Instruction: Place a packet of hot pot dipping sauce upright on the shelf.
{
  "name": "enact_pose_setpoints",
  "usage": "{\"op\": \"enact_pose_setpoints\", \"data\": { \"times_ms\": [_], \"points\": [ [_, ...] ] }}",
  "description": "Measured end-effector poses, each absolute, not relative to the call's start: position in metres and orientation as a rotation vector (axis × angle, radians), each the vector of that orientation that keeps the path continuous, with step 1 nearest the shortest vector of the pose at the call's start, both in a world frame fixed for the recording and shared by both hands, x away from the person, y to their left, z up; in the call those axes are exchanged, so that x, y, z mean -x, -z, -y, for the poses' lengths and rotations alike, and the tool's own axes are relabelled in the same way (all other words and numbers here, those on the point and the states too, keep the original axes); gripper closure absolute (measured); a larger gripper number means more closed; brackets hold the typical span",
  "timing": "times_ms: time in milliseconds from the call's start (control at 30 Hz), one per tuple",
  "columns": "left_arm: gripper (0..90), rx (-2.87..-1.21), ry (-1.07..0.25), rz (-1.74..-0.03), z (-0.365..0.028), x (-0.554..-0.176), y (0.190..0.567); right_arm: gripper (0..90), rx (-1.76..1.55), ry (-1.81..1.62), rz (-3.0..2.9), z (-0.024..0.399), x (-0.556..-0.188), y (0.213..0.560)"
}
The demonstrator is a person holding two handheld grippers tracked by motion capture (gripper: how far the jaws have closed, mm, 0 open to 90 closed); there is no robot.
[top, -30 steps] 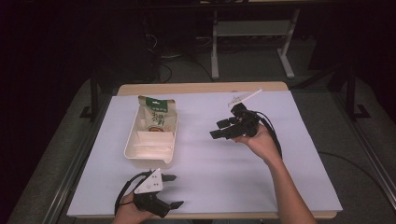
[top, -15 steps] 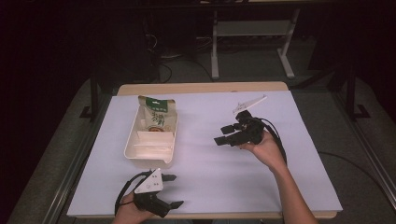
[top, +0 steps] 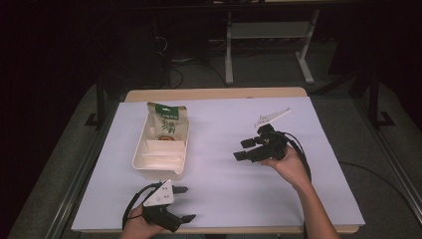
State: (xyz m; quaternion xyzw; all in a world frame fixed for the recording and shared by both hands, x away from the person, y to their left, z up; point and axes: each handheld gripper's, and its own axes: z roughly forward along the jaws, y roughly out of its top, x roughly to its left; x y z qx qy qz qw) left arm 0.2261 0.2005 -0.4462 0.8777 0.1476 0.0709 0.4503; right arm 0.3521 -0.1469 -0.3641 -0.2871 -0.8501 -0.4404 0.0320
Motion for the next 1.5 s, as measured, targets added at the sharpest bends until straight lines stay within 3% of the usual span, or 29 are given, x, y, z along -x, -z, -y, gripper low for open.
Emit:
{"op": "enact_pose_setpoints", "data": {
  "times_ms": [1500],
  "points": [
    [15.1,-2.174,-0.171,-0.365,-0.197,-0.225,0.448,34.7,1.008,1.426,2.54,0.211,-0.298,0.401]
  ]
}}
